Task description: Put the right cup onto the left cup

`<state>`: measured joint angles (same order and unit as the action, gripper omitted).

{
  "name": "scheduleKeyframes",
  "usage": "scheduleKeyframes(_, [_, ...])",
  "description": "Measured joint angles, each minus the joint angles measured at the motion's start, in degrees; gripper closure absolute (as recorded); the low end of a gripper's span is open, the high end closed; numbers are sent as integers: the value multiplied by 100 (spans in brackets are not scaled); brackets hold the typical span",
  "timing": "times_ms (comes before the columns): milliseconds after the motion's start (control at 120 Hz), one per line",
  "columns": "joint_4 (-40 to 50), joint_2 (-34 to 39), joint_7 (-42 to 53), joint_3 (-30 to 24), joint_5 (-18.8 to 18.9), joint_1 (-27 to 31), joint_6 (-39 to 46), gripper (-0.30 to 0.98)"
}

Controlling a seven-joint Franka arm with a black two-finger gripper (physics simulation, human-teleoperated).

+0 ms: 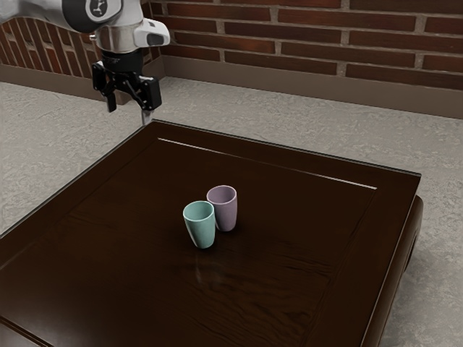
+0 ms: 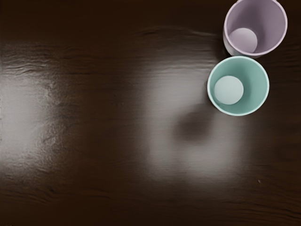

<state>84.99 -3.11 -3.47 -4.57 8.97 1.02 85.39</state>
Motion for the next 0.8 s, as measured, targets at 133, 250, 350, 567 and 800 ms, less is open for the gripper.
scheduleKeyframes(133, [-32, -91, -68, -110, 45, 127, 54, 0])
scheduleKeyframes(250, [-95, -378, -148, -265, 74, 123, 267, 0])
scheduleKeyframes(350, [-129, -658, -250, -425, 82, 68, 448, 0])
scheduleKeyframes(567, [-224, -1388, -536, -737, 247, 54, 937, 0])
scheduleKeyframes(800, [-294, -2098, -908, -858, 369, -77, 1514, 0])
